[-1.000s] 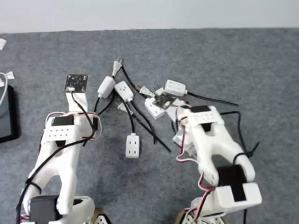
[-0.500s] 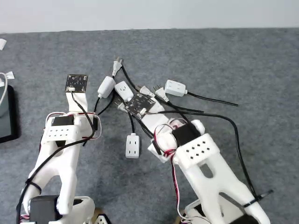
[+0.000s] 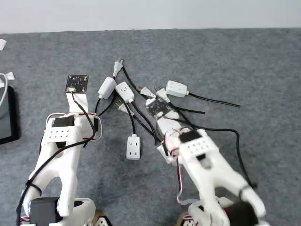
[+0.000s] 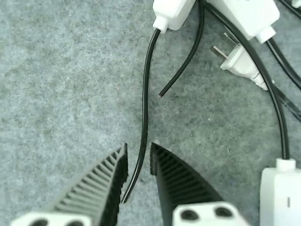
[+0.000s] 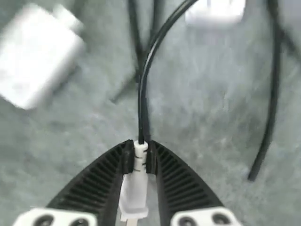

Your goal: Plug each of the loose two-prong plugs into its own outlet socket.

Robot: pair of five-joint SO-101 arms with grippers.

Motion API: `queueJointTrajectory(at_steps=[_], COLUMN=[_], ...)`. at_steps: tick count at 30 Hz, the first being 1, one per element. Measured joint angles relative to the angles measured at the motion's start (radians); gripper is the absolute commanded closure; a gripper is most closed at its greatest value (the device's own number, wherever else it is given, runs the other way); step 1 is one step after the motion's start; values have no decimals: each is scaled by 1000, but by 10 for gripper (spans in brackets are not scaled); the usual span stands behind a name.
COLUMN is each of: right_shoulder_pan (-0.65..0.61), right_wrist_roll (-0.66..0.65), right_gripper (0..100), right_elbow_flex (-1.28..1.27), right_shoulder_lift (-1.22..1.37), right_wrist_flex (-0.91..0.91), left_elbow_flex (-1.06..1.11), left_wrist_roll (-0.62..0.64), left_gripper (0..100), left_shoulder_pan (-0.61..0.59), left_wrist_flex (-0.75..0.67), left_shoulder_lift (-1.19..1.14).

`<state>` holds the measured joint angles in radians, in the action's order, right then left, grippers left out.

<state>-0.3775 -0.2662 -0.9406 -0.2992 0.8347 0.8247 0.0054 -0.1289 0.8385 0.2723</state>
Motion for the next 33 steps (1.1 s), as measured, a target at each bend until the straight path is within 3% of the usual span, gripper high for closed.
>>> queueJointTrajectory(at_steps=[5, 11, 16, 26, 33], right_shoulder_pan=[54, 51, 51, -18, 112], right_wrist_roll=[-29, -32, -32, -37, -38], right_gripper=[841, 842, 998, 990, 990], right_elbow_flex=[138, 167, 163, -20, -34], right_shoulder_lift=[181, 127, -41, -163, -229], right_wrist_flex=[49, 74, 169, 180, 124], left_elbow_flex=[0, 0, 0, 0, 0], left_wrist_roll=[0, 0, 0, 0, 0], left_gripper=[927, 927, 927, 927, 927], left_shoulder_pan=[0, 0, 0, 0, 0], left_wrist_flex=[0, 0, 0, 0, 0], left_shoulder_lift=[0, 0, 0, 0, 0])
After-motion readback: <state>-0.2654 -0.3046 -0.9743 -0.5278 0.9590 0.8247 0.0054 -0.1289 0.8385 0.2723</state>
